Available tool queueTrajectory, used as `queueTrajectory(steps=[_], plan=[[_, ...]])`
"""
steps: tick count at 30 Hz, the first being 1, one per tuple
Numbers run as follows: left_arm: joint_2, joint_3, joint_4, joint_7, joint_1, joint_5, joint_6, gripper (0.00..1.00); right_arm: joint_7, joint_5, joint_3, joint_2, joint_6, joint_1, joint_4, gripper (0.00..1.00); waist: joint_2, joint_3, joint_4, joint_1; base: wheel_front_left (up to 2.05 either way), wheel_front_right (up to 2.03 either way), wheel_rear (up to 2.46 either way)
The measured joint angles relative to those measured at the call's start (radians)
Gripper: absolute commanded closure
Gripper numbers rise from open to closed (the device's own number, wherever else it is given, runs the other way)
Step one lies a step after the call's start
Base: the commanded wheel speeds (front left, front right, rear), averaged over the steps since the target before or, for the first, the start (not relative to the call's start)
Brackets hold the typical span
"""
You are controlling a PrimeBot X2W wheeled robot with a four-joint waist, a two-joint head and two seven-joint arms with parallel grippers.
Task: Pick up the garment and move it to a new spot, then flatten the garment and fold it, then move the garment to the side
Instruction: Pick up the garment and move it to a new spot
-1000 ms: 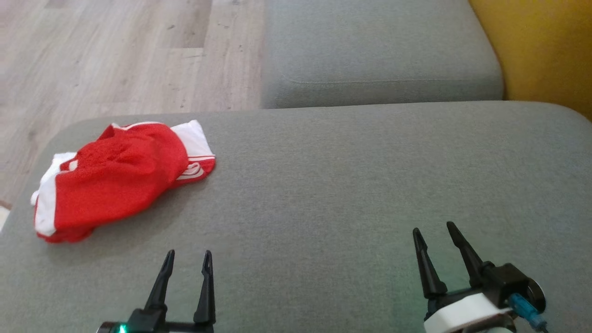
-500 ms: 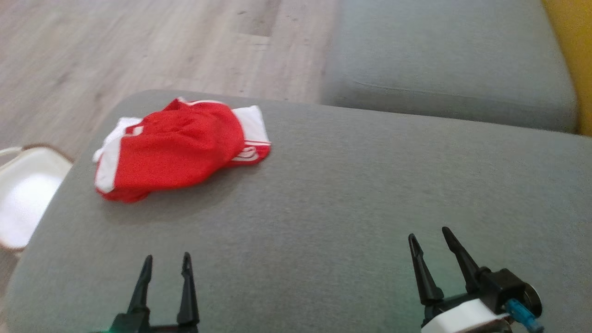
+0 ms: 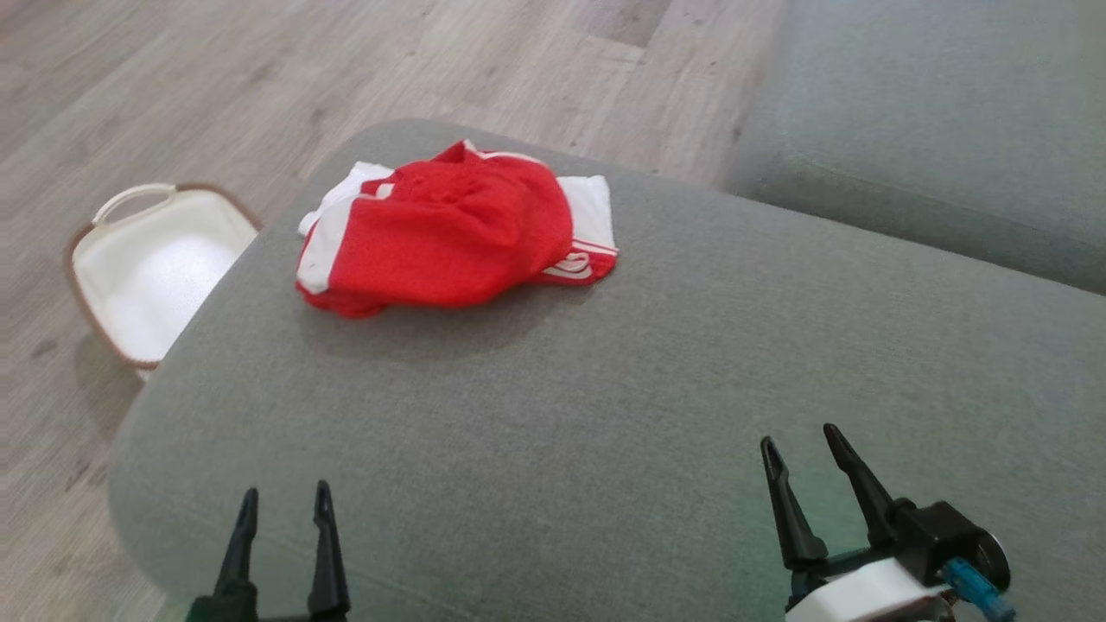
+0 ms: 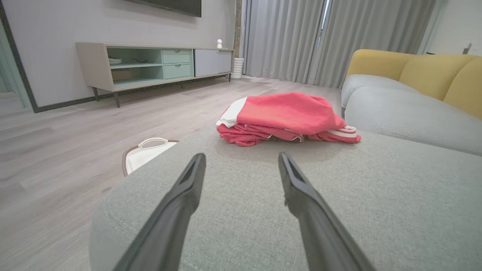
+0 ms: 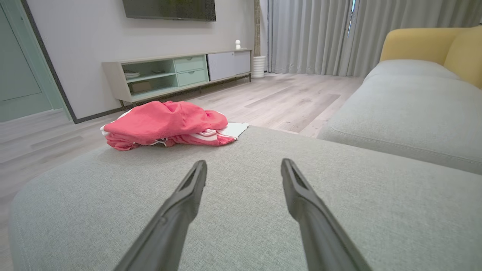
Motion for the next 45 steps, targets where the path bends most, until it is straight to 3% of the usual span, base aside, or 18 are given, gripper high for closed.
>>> queueTrajectory(steps=[7, 12, 16, 23, 30, 38, 45], plan=[[0.007, 0.069, -0.074, 0.000, -0.047, 0.036, -0.011, 0.00, 0.000, -0.055, -0.015, 0.000, 0.000, -0.005, -0.002, 0.00, 0.0000, 0.068, 0.034, -0.0001, 0.00, 0.00, 0.00], [0.032, 0.111, -0.142, -0.002, -0.220, 0.053, -0.042, 0.00, 0.000, -0.132, -0.046, 0.000, 0.000, -0.061, -0.008, 0.00, 0.0000, 0.165, 0.035, 0.0002, 0.00, 0.00, 0.00], [0.058, 0.117, -0.117, -0.008, -0.401, 0.063, -0.089, 0.00, 0.000, -0.181, -0.072, -0.012, 0.000, -0.134, -0.035, 0.00, 0.0000, 0.257, 0.034, 0.0003, 0.00, 0.00, 0.00], [0.099, 0.060, 0.179, 0.006, -0.816, 0.070, -0.152, 0.00, 0.000, -0.204, -0.090, -0.111, 0.000, -0.198, -0.093, 0.00, 0.0000, 0.415, 0.029, 0.0004, 0.00, 0.00, 0.00], [0.091, 0.014, 0.541, 0.179, -1.207, 0.059, -0.178, 0.00, -0.006, -0.210, -0.115, -0.167, 0.000, -0.233, -0.193, 0.00, -0.0001, 0.546, 0.010, 0.0001, 0.00, 0.00, 0.00], [0.085, 0.027, 0.825, 0.239, -1.304, -0.021, -0.186, 0.00, -0.014, -0.210, -0.120, -0.172, 0.000, -0.261, -0.256, 0.00, -0.0001, 0.611, -0.053, 0.0001, 0.00, 0.00, 0.00], [0.068, -0.008, 0.959, 0.213, -1.334, -0.077, -0.194, 0.00, -0.022, -0.210, -0.139, -0.172, 0.000, -0.287, -0.292, 0.00, 0.0000, 0.657, -0.094, 0.0000, 0.00, 0.00, 0.00]])
